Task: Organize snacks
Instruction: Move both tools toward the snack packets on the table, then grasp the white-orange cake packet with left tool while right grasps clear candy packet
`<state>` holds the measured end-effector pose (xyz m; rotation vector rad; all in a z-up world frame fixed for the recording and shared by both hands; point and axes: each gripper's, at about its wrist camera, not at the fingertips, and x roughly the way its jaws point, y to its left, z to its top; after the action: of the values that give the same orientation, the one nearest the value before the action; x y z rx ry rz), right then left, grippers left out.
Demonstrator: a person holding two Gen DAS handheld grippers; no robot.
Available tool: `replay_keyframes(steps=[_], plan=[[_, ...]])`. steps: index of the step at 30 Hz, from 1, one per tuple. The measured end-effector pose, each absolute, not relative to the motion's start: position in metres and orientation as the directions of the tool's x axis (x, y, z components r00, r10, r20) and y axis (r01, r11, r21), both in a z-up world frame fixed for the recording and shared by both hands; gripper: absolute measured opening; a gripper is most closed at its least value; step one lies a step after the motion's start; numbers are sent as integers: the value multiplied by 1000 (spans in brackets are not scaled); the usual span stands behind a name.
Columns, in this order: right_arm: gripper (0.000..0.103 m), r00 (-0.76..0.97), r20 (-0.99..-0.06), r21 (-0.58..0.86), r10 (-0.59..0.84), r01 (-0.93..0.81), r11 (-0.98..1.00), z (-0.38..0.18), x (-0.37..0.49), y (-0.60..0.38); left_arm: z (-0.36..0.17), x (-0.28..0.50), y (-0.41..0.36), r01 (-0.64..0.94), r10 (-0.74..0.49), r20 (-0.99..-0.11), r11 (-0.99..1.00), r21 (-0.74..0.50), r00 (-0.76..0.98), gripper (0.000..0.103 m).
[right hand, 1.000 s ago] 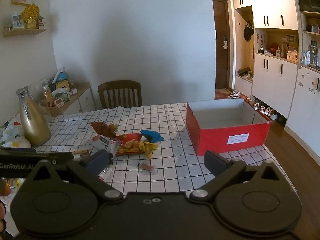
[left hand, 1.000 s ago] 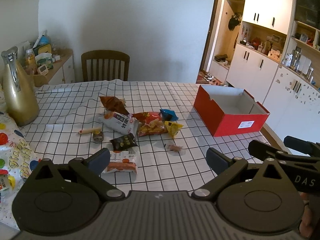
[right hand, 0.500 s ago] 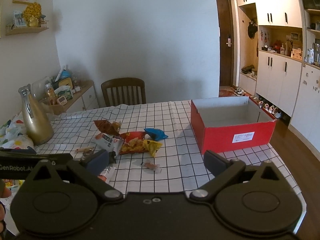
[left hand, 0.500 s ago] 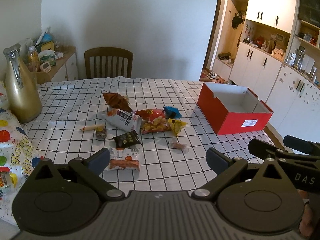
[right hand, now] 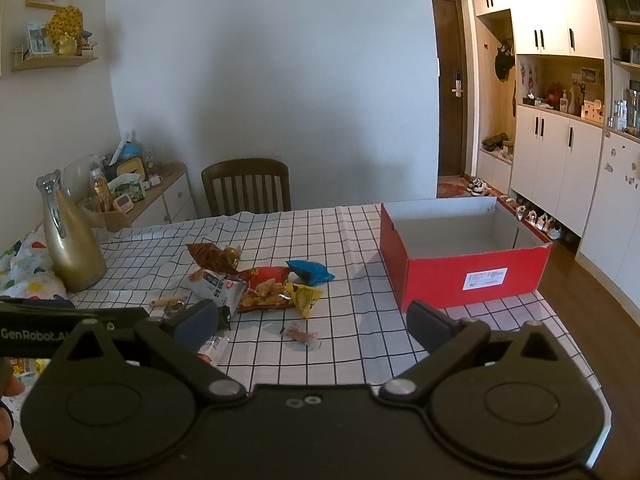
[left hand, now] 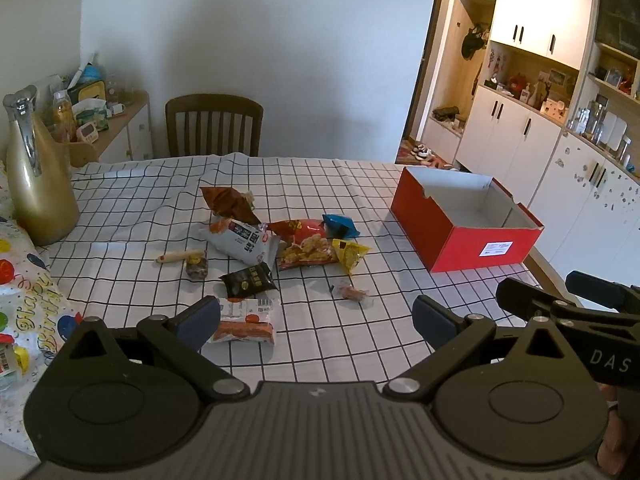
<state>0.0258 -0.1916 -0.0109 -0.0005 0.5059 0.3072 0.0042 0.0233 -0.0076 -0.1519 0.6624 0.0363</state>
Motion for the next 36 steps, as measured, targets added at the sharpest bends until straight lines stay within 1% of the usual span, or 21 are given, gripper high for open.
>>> replay_keyframes(steps=[11, 20, 26, 29, 33, 36], plan=[[99, 832, -475, 72, 286, -287, 955, -11, 26, -191, -7, 8, 27, -75, -19, -609, 989, -129, 793, 103], [99, 829, -484, 68, 281, -284, 956, -11, 34, -184, -13, 20, 36, -73, -35, -622, 986, -148, 783, 103], [99, 816, -490, 65, 305, -315, 947, -15, 46, -174, -25, 34, 52, -105, -31, -657, 980, -167, 753, 103], [99, 812, -498, 33, 305, -334, 942, -21, 56, -168, -34, 40, 61, -118, -34, -678, 977, -176, 734, 103], [96, 792, -526, 3, 311, -363, 932, -32, 80, -164, -57, 51, 74, -154, -40, -733, 968, -196, 679, 103], [92, 764, -565, -22, 313, -393, 919, -48, 105, -161, -76, 59, 82, -191, -9, -762, 966, -173, 647, 103]])
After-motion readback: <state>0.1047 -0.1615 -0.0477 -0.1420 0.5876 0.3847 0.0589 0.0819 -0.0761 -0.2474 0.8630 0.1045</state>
